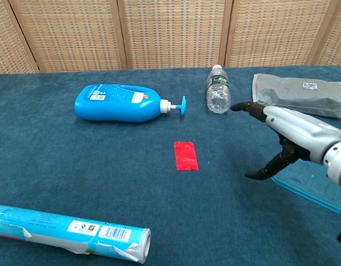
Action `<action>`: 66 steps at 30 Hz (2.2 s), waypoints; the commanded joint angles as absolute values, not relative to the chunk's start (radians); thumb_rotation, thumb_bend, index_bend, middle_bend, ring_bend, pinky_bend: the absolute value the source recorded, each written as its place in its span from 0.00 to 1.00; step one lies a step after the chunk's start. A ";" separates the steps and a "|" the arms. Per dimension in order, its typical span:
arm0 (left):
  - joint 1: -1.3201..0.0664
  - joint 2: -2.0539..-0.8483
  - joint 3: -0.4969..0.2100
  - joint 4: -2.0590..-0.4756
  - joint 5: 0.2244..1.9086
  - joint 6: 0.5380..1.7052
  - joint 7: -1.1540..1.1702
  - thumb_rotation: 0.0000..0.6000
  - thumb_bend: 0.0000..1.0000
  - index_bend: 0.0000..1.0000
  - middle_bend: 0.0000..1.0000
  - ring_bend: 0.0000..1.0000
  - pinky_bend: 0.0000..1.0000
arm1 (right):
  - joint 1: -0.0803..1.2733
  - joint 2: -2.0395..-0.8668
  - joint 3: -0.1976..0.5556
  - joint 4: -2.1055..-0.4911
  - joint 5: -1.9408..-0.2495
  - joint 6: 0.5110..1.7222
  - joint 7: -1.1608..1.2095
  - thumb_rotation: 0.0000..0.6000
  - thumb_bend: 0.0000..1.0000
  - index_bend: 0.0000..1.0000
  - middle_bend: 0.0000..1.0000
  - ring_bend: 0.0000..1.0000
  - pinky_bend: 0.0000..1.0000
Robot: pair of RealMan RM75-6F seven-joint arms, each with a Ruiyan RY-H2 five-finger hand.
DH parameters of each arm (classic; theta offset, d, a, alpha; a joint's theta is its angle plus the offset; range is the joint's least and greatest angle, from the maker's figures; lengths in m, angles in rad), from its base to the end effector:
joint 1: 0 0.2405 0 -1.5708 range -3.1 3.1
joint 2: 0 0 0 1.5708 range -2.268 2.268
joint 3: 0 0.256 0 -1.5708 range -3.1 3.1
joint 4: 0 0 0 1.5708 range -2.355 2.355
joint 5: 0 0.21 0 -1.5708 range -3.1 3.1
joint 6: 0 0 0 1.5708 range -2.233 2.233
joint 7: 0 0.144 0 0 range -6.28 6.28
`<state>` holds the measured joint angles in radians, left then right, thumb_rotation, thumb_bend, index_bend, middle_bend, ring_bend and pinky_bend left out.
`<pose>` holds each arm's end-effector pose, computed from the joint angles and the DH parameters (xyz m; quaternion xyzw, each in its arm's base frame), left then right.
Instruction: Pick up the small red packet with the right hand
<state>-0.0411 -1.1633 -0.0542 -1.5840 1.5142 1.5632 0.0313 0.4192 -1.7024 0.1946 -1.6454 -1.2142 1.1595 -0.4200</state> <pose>-0.3138 0.1680 0.1576 -0.5757 -0.3693 -0.3984 0.6111 -0.1558 -0.2595 -0.0357 0.6447 -0.4759 0.4236 0.4224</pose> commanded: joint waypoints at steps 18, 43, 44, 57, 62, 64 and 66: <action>-0.060 -1.161 -0.071 -1.560 1.454 1.505 -0.012 1.00 0.14 0.00 0.00 0.00 0.00 | 0.579 -1.980 0.281 -1.462 -1.046 1.154 -0.610 1.00 0.34 0.00 0.00 0.00 0.00; -0.062 -1.147 -0.079 -1.554 1.440 1.502 -0.049 1.00 0.14 0.00 0.00 0.00 0.00 | 0.689 -2.108 0.336 -1.270 -0.989 1.130 -0.613 1.00 0.34 0.00 0.00 0.00 0.00; -0.062 -1.147 -0.079 -1.554 1.440 1.503 -0.049 1.00 0.14 0.00 0.00 0.00 0.00 | 0.692 -2.109 0.336 -1.263 -0.988 1.128 -0.612 1.00 0.34 0.00 0.00 0.00 0.00; -0.062 -1.147 -0.081 -1.552 1.437 1.504 -0.052 1.00 0.14 0.00 0.00 0.00 0.00 | 0.706 -2.119 0.332 -1.215 -0.981 1.126 -0.617 1.00 0.34 0.00 0.00 0.00 0.00; -0.062 -1.147 -0.084 -1.551 1.435 1.507 -0.054 1.00 0.14 0.00 0.00 0.00 0.00 | 0.709 -2.124 0.329 -1.197 -0.977 1.123 -0.621 1.00 0.35 0.00 0.00 0.00 0.00; -0.061 -1.146 -0.085 -1.550 1.432 1.506 -0.057 1.00 0.14 0.00 0.00 0.00 0.00 | 0.712 -2.127 0.329 -1.184 -0.976 1.121 -0.622 1.00 0.35 0.00 0.00 0.00 0.00; -0.062 -1.145 -0.084 -1.551 1.433 1.505 -0.059 1.00 0.14 0.00 0.00 0.00 0.00 | 0.720 -2.129 0.337 -1.161 -0.981 1.122 -0.622 1.00 0.35 0.00 0.00 0.00 0.00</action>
